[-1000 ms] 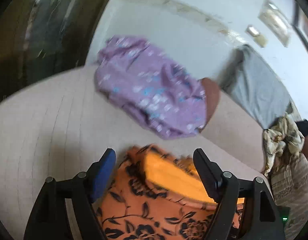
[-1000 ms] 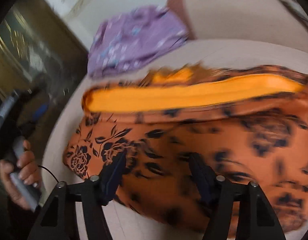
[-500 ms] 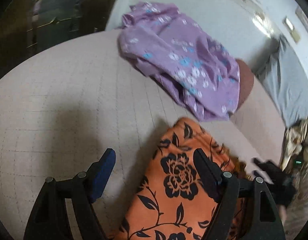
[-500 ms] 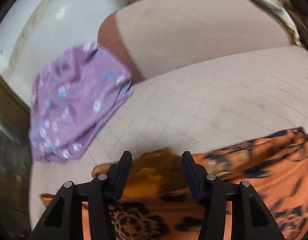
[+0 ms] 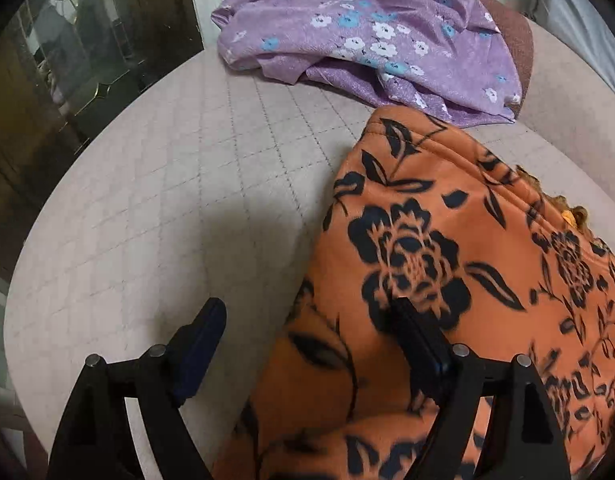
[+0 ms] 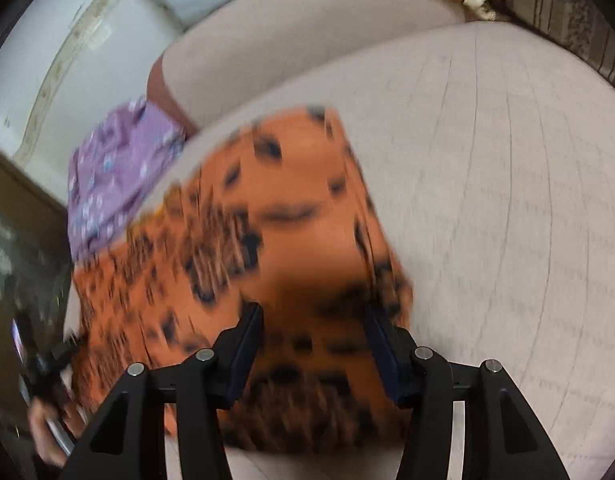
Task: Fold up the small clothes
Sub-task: 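Lay the hem over the collar with both tools and release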
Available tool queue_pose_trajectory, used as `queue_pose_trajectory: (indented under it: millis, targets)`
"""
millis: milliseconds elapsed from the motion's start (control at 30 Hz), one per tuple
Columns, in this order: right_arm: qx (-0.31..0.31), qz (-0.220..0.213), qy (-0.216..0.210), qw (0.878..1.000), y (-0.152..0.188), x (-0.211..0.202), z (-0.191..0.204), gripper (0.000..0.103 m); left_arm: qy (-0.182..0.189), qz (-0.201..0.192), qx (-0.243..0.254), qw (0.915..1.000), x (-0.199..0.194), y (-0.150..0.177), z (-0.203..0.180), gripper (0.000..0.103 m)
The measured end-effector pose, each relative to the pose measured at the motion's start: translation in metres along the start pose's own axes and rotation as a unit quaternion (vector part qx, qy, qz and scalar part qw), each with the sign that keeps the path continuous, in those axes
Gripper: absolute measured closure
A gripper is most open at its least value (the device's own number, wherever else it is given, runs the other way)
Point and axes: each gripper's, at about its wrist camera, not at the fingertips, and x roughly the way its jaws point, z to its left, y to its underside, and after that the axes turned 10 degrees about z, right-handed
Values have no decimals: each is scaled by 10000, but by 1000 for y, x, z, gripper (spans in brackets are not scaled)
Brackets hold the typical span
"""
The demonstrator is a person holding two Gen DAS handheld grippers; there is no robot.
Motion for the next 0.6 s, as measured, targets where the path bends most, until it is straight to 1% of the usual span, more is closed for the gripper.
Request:
queue_pose_trajectory:
  millis: [67, 100, 167, 267, 300, 333, 367, 400, 467, 500, 533, 567, 600]
  targets:
    - [-329, -76, 263, 9991, 9, -2, 12, 46, 68, -87, -89, 9999, -13, 15, 2, 18]
    - [-374, -59, 304, 9988, 10, -4, 16, 46, 139, -131, -100, 9998, -19, 21, 1, 18]
    - [-422, -197, 113, 9989, 15, -16, 23, 46, 336, -312, -14, 9989, -36, 31, -8, 18]
    - [-738, -459, 22, 9962, 25, -30, 37, 46, 408, -624, 314, 9967, -55, 50, -26, 18]
    - [-773, -428, 15, 9961, 27, -29, 40, 46, 431, -642, 403, 9962, -58, 55, -32, 16]
    - [-749, -283, 4, 9968, 28, -24, 41, 46, 467, -600, 461, 9960, -59, 56, -36, 15]
    - [-656, 39, 72, 9978, 29, -10, 39, 46, 524, -512, 532, 9959, -57, 60, -42, 13]
    - [-603, 186, 131, 9979, 30, 0, 36, 45, 543, -382, 644, 9957, -52, 65, -48, 13]
    - [-637, 81, 204, 9977, 30, 0, 39, 45, 314, -139, 934, 9950, -39, 76, -61, 13]
    - [-631, 111, 224, 9977, 30, -1, 41, 45, 24, -31, 1165, 9932, -29, 83, -69, 12]
    - [-599, 130, 208, 9979, 31, -3, 41, 45, -149, -126, 1313, 9912, -25, 89, -74, 11]
    - [-539, 144, 128, 9984, 33, -5, 39, 45, -239, -377, 1375, 9895, -27, 94, -75, 7]
    - [-491, 150, 69, 9987, 35, -5, 37, 45, -329, -505, 1405, 9882, -28, 97, -74, 1]
